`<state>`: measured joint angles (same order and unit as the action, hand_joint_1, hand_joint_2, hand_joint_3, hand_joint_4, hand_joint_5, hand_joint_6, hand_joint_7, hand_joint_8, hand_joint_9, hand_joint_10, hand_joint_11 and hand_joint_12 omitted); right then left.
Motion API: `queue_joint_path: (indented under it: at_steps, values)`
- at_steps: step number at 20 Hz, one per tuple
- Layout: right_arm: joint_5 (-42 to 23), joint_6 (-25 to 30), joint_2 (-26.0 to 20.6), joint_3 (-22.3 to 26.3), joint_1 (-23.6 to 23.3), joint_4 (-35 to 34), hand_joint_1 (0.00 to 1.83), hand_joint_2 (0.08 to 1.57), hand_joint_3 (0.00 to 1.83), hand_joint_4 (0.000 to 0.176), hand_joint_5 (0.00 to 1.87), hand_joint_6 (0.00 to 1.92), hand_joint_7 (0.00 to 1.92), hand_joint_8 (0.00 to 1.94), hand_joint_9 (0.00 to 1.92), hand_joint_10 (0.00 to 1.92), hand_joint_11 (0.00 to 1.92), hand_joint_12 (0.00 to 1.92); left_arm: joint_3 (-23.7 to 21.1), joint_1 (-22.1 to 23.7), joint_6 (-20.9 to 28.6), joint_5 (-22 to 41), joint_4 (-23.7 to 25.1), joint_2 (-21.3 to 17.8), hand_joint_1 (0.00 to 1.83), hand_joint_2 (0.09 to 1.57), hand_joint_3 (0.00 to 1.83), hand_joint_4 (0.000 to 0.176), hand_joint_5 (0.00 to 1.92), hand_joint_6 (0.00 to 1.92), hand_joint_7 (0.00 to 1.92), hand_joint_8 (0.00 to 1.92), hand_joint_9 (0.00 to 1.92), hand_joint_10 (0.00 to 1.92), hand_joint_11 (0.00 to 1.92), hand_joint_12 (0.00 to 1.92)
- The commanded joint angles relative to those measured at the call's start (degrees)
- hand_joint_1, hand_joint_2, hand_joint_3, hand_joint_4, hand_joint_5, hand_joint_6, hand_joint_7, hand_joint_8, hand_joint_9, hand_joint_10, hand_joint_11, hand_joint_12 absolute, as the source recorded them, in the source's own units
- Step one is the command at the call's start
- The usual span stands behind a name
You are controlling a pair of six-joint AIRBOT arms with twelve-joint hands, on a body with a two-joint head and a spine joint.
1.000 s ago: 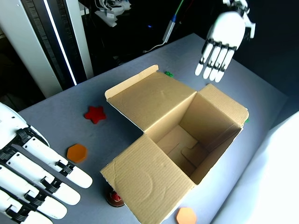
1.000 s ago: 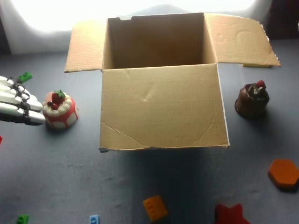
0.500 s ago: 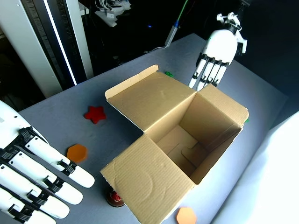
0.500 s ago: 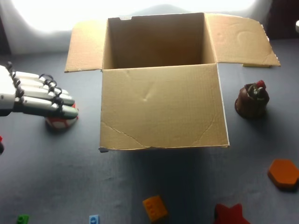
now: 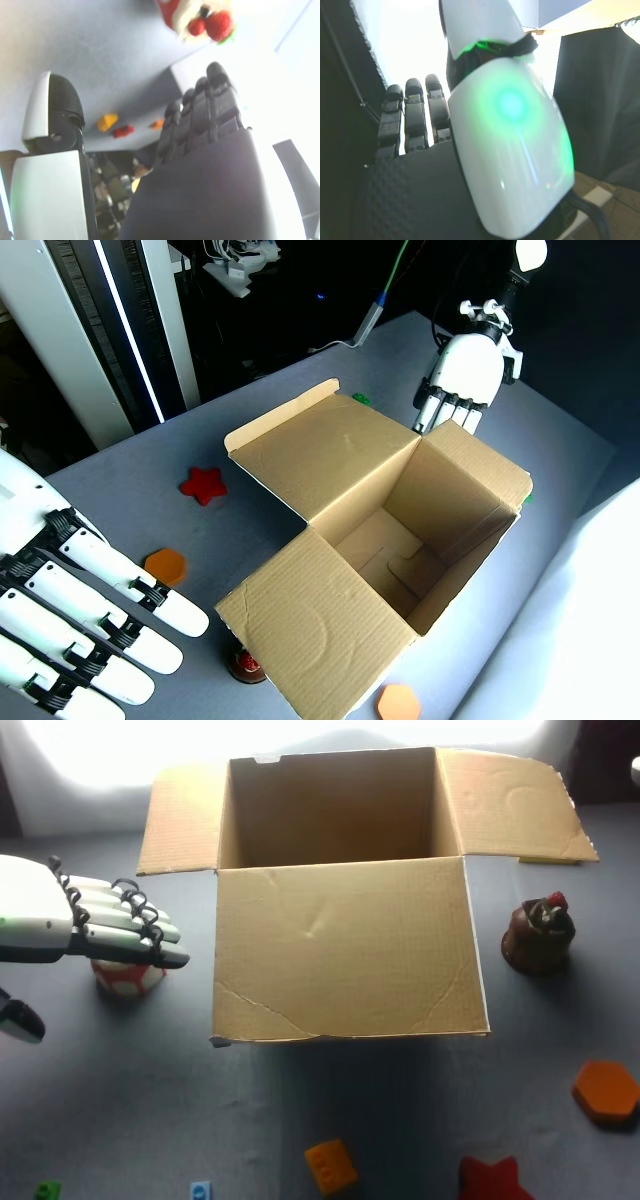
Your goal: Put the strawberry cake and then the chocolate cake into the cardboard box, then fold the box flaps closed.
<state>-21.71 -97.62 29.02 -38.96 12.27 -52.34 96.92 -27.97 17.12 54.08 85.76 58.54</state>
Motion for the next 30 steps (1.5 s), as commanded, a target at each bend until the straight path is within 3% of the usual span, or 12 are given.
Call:
queue_joint_path:
  at_steps: [1, 6, 10, 12, 15, 18, 21, 23, 26, 27, 30]
  values:
    - [-5.11, 0.18, -0.6, -0.22, -0.88, 1.35, 1.22, 1.0, 0.0, 0.023, 0.02, 0.0, 0.04, 0.01, 0.03, 0.01, 0.01, 0.01, 0.87, 0.6, -0.21, 1.13, -4.15, 0.27, 1.19, 0.99, 0.0, 0.041, 0.05, 0.0, 0.02, 0.0, 0.0, 0.0, 0.0, 0.26]
    - [-5.1, 0.17, -0.53, -0.22, -1.03, 1.35, 1.24, 0.97, 0.0, 0.021, 0.02, 0.0, 0.04, 0.0, 0.05, 0.01, 0.01, 0.01, 6.07, 1.47, -0.21, 0.84, -4.15, 4.32, 1.19, 0.98, 0.0, 0.054, 0.07, 0.0, 0.03, 0.0, 0.04, 0.0, 0.0, 0.48]
    - [-5.05, 0.08, -0.46, -0.21, -1.24, 1.36, 1.21, 0.96, 0.0, 0.03, 0.0, 0.0, 0.03, 0.01, 0.04, 0.01, 0.02, 0.01, 9.77, 1.81, -0.21, 0.52, -4.14, 7.48, 1.19, 0.99, 0.0, 0.049, 0.05, 0.0, 0.02, 0.0, 0.04, 0.0, 0.0, 0.5]
    - [-4.99, -0.32, -0.4, -0.21, -1.36, 1.36, 1.24, 0.95, 0.0, 0.021, 0.01, 0.0, 0.03, 0.0, 0.04, 0.01, 0.02, 0.02, 11.52, 1.68, -0.21, 0.41, -4.14, 9.02, 1.17, 0.99, 0.0, 0.051, 0.05, 0.0, 0.02, 0.0, 0.04, 0.0, 0.0, 0.53]
    - [-4.99, -0.32, -0.38, -0.21, -1.41, 1.36, 1.24, 0.95, 0.0, 0.025, 0.0, 0.0, 0.04, 0.0, 0.05, 0.01, 0.02, 0.03, 12.73, 1.13, -0.21, 0.31, -4.14, 10.3, 1.22, 1.02, 0.01, 0.044, 0.07, 0.0, 0.05, 0.01, 0.06, 0.01, 0.0, 0.49]
    - [-4.99, -0.36, -0.36, -0.21, -1.47, 1.37, 1.22, 0.95, 0.0, 0.017, 0.01, 0.0, 0.03, 0.0, 0.07, 0.01, 0.0, 0.3, 14.57, 0.24, -0.22, -0.27, -4.15, 12.07, 1.29, 1.03, 0.01, 0.045, 0.08, 0.0, 0.04, 0.0, 0.06, 0.0, 0.0, 0.46]
    - [-4.99, -0.36, -0.29, -0.21, -1.5, 1.37, 1.23, 0.94, 0.0, 0.019, 0.02, 0.01, 0.04, 0.0, 0.08, 0.01, 0.0, 0.35, 16.26, 0.09, -0.58, -0.27, -4.15, 13.33, 1.27, 1.03, 0.01, 0.047, 0.08, 0.0, 0.03, 0.0, 0.05, 0.0, 0.0, 0.46]
    - [-5.0, -0.36, -0.22, -0.21, -1.51, 1.37, 1.22, 0.95, 0.0, 0.017, 0.01, 0.0, 0.02, 0.0, 0.06, 0.0, 0.0, 0.21, 17.92, -0.1, -0.86, -0.27, -4.15, 14.32, 1.31, 1.03, 0.0, 0.048, 0.11, 0.01, 0.05, 0.01, 0.07, 0.01, 0.0, 0.5]
    - [-5.0, -0.36, -0.14, -0.21, -1.51, 1.37, 1.22, 0.95, 0.0, 0.017, 0.01, 0.0, 0.03, 0.0, 0.07, 0.01, 0.0, 0.29, 19.83, -0.19, -1.15, -0.25, -4.16, 15.39, 1.31, 1.03, 0.0, 0.042, 0.11, 0.01, 0.05, 0.0, 0.07, 0.01, 0.0, 0.52]
    - [-5.0, -0.36, -0.12, -0.21, -1.51, 1.37, 1.22, 0.96, 0.0, 0.018, 0.0, 0.0, 0.03, 0.0, 0.06, 0.0, 0.0, 0.19, 20.12, -0.19, -1.27, -0.25, -4.16, 15.59, 1.3, 1.02, 0.0, 0.041, 0.12, 0.01, 0.05, 0.0, 0.07, 0.01, 0.0, 0.55]
    - [-4.69, -0.38, -0.1, -0.2, -1.51, 1.37, 1.22, 0.96, 0.0, 0.018, 0.01, 0.0, 0.04, 0.0, 0.07, 0.0, 0.0, 0.16, 20.35, -0.37, -1.72, -0.26, -4.16, 15.92, 1.32, 1.02, 0.0, 0.042, 0.12, 0.0, 0.05, 0.0, 0.07, 0.0, 0.0, 0.56]
